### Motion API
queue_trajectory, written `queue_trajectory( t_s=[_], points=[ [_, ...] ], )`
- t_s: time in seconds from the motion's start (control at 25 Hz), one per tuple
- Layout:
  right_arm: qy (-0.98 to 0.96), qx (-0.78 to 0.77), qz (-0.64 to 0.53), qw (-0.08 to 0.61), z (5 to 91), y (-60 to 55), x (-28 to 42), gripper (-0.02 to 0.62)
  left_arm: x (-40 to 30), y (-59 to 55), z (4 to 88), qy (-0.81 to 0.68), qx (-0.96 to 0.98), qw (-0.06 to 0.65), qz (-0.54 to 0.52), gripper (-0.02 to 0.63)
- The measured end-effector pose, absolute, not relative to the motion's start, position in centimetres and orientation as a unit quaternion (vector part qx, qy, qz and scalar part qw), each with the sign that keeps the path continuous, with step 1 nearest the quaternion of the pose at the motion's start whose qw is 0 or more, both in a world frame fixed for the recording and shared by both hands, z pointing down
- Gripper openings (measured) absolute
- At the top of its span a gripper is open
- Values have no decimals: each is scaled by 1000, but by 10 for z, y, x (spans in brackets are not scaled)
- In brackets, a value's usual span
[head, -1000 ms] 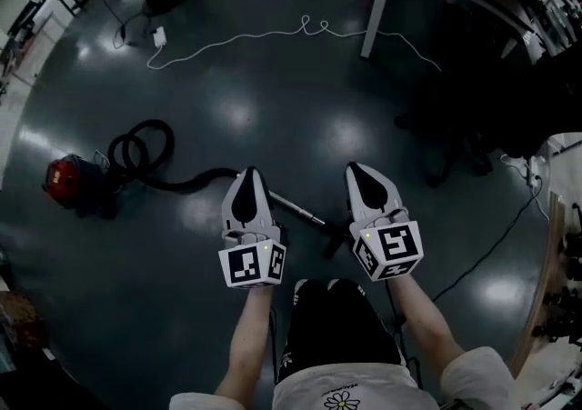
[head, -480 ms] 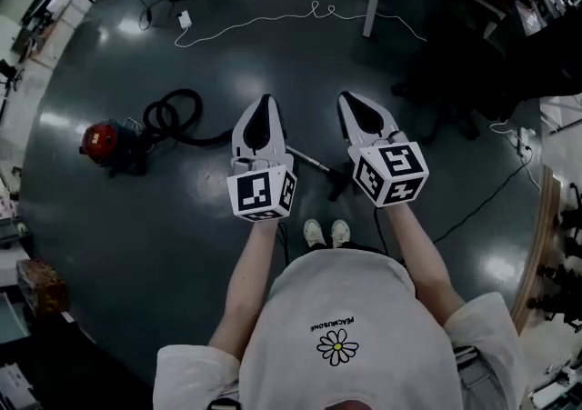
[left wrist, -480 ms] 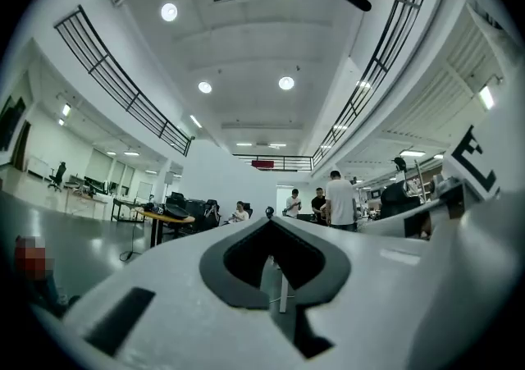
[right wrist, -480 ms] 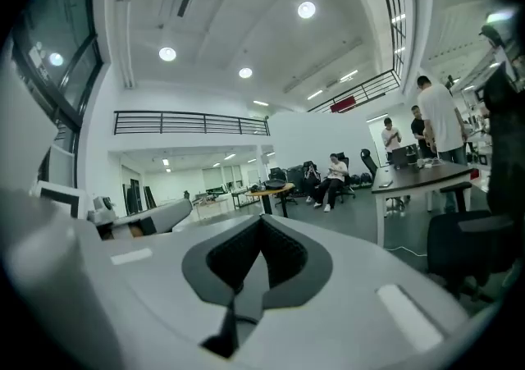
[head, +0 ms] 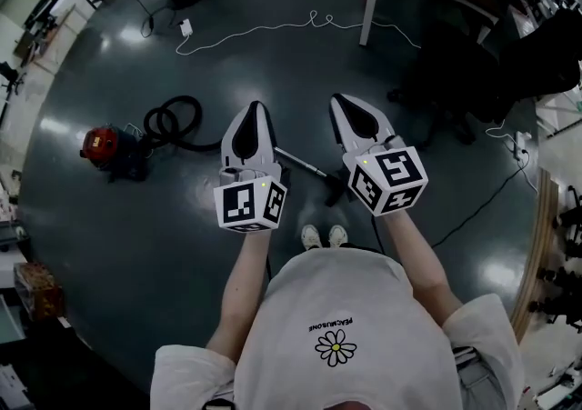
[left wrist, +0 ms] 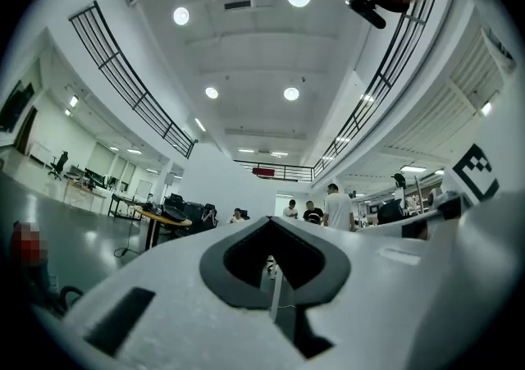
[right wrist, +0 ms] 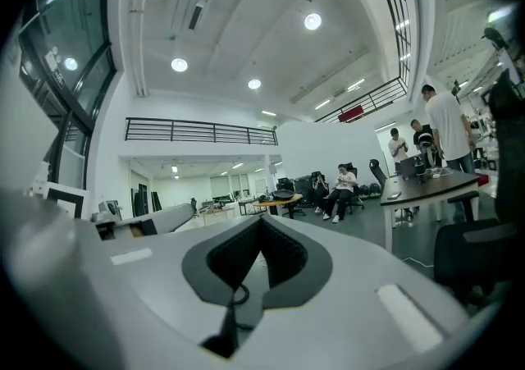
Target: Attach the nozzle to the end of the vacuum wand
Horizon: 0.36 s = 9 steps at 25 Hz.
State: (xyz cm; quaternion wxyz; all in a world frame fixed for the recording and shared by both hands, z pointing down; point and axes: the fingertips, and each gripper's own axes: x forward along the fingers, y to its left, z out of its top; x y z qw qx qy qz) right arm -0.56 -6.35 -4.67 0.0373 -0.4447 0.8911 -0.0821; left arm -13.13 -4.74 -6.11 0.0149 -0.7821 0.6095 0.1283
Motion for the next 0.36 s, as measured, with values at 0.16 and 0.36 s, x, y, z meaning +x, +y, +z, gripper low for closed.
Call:
queue_trajectory(
  t_s=[0.16,0.36],
  points=[
    [895,-437,-79,38,-50,-56,-4,6,-123,-42,-65,606,-784,25,129,3],
    [898,-432,-77,41,-56,-49,-3,6,-113,-35,-68,601,-788,30,128,3]
  ],
)
